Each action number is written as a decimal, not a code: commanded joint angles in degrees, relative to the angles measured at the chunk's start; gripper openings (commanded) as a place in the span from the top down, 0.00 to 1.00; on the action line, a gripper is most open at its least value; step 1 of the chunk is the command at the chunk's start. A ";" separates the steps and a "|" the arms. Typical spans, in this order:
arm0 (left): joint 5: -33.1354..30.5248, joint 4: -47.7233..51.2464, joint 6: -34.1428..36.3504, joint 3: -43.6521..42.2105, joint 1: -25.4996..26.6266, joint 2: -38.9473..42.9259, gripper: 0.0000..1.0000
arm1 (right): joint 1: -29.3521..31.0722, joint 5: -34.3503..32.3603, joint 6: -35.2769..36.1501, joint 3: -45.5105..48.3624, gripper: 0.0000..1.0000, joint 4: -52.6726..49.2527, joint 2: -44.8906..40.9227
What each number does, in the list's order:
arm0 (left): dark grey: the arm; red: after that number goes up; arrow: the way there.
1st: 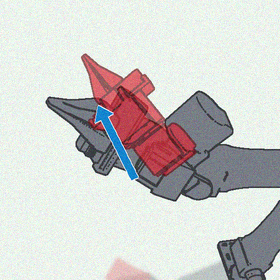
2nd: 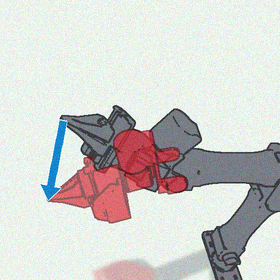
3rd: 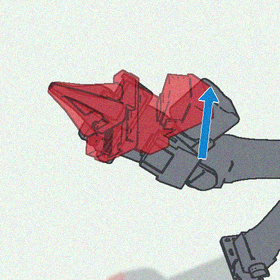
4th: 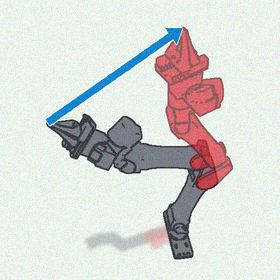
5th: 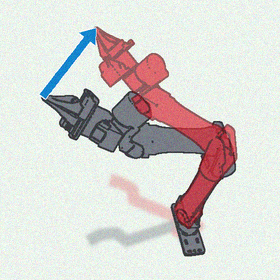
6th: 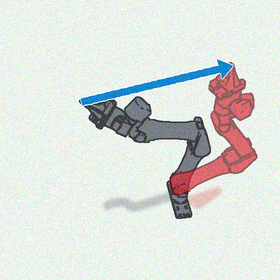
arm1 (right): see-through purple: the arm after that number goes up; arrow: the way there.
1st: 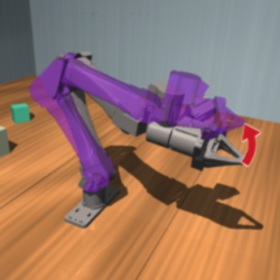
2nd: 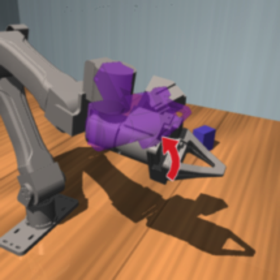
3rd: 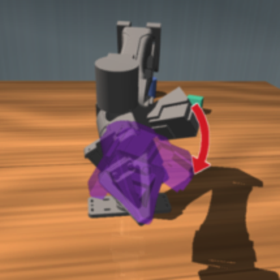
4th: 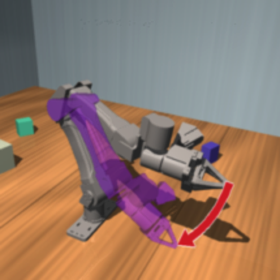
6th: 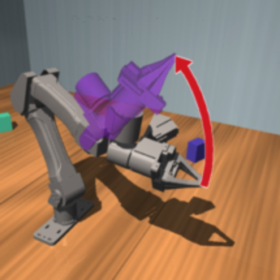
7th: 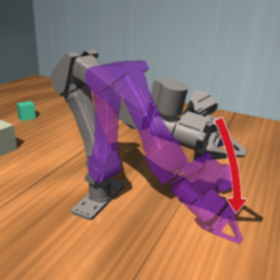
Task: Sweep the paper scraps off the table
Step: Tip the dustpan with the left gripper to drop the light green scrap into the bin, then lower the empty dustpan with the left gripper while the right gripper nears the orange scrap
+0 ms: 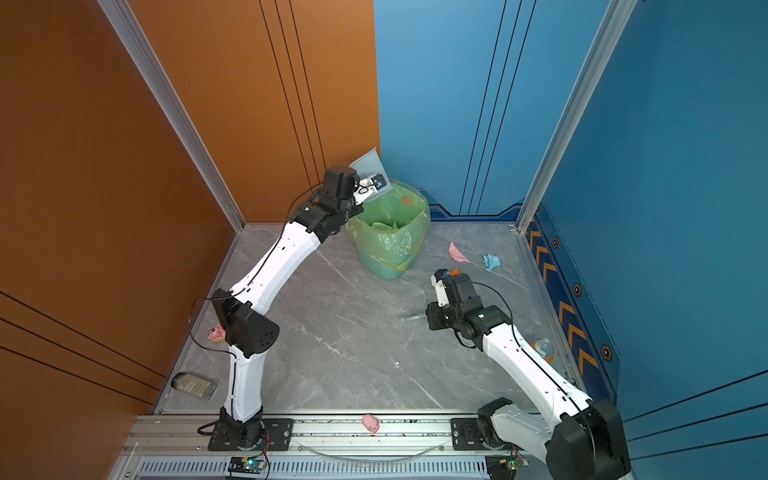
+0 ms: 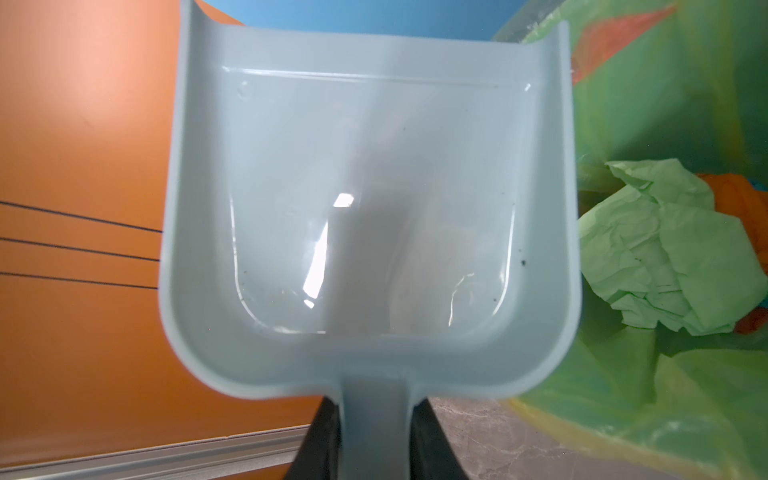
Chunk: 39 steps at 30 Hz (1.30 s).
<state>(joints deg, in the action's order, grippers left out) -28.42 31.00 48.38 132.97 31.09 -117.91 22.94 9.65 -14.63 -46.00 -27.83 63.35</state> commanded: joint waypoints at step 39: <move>15.74 -16.14 -35.53 -64.99 -0.27 43.61 1.00 | -11.87 -24.70 -14.50 2.48 1.00 4.88 -7.69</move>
<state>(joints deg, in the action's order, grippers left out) -15.97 16.82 15.84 70.81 30.44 -76.03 11.77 -9.78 -25.87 -42.85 -23.11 55.81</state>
